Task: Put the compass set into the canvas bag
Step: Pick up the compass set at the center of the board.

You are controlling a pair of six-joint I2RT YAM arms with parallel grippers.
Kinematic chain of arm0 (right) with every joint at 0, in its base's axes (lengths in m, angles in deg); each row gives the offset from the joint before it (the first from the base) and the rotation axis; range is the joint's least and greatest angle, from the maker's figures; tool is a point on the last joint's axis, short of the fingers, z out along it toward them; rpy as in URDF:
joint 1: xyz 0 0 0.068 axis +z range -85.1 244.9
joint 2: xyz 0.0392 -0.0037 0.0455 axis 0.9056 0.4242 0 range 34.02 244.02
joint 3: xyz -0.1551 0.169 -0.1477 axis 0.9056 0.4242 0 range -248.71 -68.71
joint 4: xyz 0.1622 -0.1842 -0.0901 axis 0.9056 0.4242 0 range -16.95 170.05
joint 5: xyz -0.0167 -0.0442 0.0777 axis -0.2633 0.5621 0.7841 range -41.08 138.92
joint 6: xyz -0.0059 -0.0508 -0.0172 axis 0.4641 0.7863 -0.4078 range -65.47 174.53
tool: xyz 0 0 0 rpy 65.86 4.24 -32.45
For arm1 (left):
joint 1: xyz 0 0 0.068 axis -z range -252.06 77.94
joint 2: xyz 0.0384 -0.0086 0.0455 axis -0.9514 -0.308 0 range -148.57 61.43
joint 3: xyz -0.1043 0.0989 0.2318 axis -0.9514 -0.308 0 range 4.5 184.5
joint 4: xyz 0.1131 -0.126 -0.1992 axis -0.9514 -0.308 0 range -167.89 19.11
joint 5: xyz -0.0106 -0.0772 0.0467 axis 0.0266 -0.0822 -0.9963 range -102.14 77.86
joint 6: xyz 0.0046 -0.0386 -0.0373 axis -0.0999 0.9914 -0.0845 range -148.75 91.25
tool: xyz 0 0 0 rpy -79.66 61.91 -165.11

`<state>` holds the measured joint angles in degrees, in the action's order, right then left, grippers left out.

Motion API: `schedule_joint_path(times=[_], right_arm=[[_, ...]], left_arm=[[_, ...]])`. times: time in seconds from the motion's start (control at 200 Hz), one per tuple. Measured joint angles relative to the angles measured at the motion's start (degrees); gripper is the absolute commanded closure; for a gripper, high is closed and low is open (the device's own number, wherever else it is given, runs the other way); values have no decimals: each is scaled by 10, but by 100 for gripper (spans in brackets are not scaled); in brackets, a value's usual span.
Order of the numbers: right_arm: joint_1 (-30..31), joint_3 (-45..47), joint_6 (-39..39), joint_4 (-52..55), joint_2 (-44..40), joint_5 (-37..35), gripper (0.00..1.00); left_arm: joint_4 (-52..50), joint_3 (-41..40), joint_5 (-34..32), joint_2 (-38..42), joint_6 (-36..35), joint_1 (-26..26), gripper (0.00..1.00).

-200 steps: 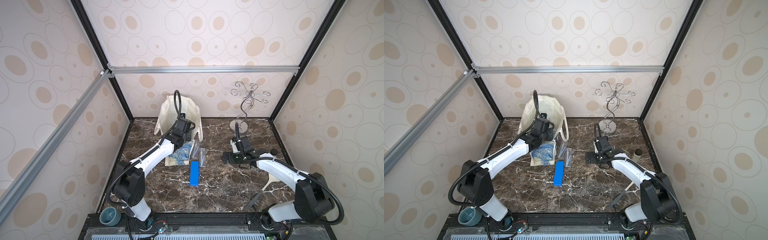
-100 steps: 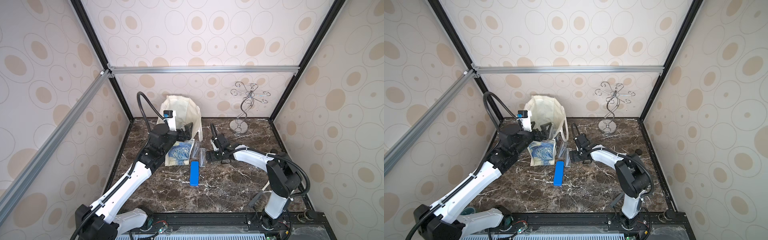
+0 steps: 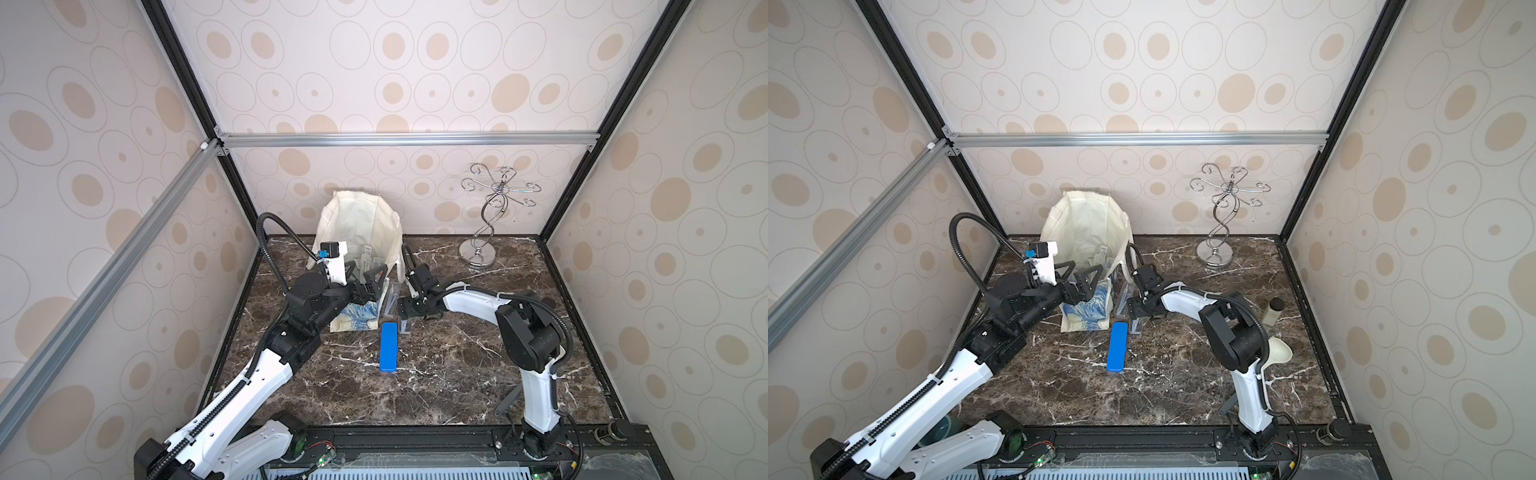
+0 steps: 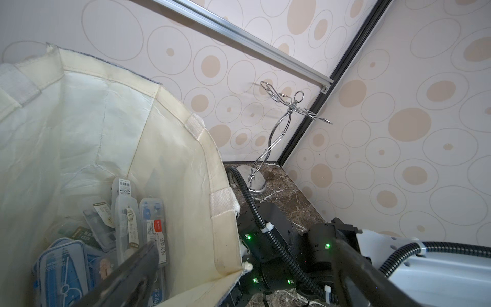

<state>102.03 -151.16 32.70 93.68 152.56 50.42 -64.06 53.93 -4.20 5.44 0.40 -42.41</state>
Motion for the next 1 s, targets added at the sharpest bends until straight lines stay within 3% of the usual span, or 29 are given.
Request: schedule_joint_path(times=[0.375, 0.715, 1.0], right_arm=[[5, -18, -13, 25, 15, -54, 28], [-28, 21, -25, 8, -4, -80, 58], [-89, 96, -28, -18, -57, -55, 60]], left_arm=[[0, -9, 14, -5, 7, 6, 0], [0, -14, -9, -67, -1, 87, 0], [16, 9, -23, -136, -11, 141, 0]])
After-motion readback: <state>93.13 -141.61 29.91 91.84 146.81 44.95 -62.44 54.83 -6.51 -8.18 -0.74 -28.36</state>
